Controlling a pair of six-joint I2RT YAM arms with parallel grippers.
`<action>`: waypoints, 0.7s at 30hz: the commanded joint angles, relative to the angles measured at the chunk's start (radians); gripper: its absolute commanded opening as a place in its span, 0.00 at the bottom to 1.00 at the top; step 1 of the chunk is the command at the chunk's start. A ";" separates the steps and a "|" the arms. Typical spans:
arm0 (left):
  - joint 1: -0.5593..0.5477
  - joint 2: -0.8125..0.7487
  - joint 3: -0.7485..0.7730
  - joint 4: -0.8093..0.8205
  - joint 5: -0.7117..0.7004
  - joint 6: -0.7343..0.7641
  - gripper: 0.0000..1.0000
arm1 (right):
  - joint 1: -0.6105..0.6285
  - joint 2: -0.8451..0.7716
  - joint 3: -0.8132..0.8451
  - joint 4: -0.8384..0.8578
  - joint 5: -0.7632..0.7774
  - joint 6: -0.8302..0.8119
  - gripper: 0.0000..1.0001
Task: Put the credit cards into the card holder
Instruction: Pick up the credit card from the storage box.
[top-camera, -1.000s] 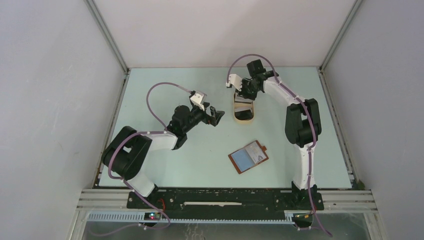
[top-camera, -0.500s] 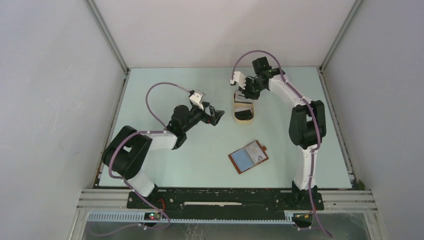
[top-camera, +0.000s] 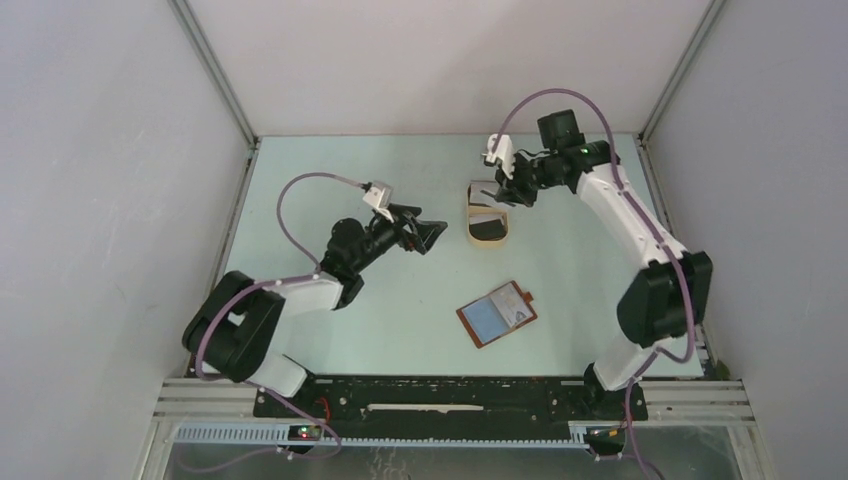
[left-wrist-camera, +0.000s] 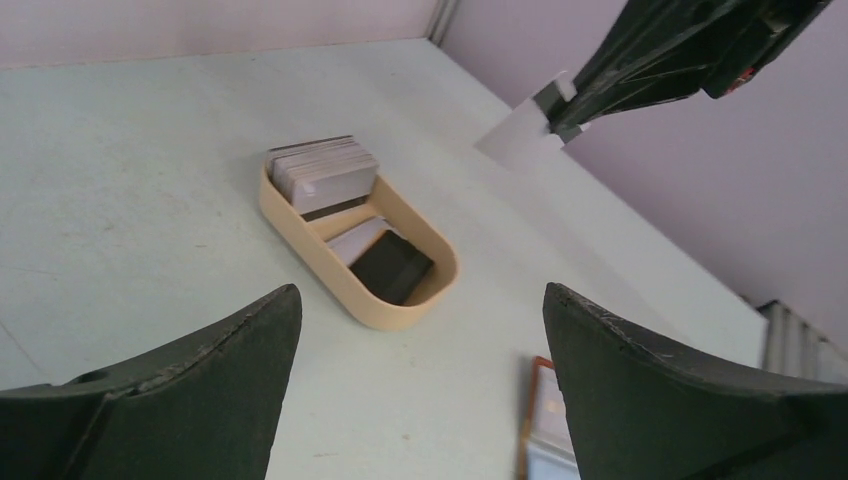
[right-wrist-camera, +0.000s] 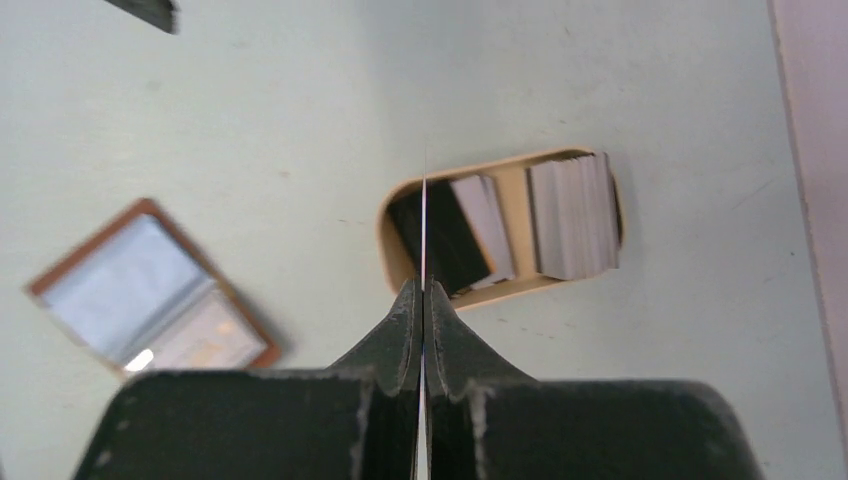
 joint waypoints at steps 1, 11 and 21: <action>-0.032 -0.142 -0.086 0.047 0.042 -0.130 0.95 | -0.024 -0.170 -0.072 -0.087 -0.171 0.083 0.00; -0.265 -0.535 -0.256 -0.196 -0.140 -0.154 0.95 | -0.096 -0.390 -0.269 -0.231 -0.458 0.161 0.00; -0.488 -0.591 -0.416 0.058 -0.243 -0.163 0.95 | -0.119 -0.494 -0.465 -0.195 -0.687 0.209 0.00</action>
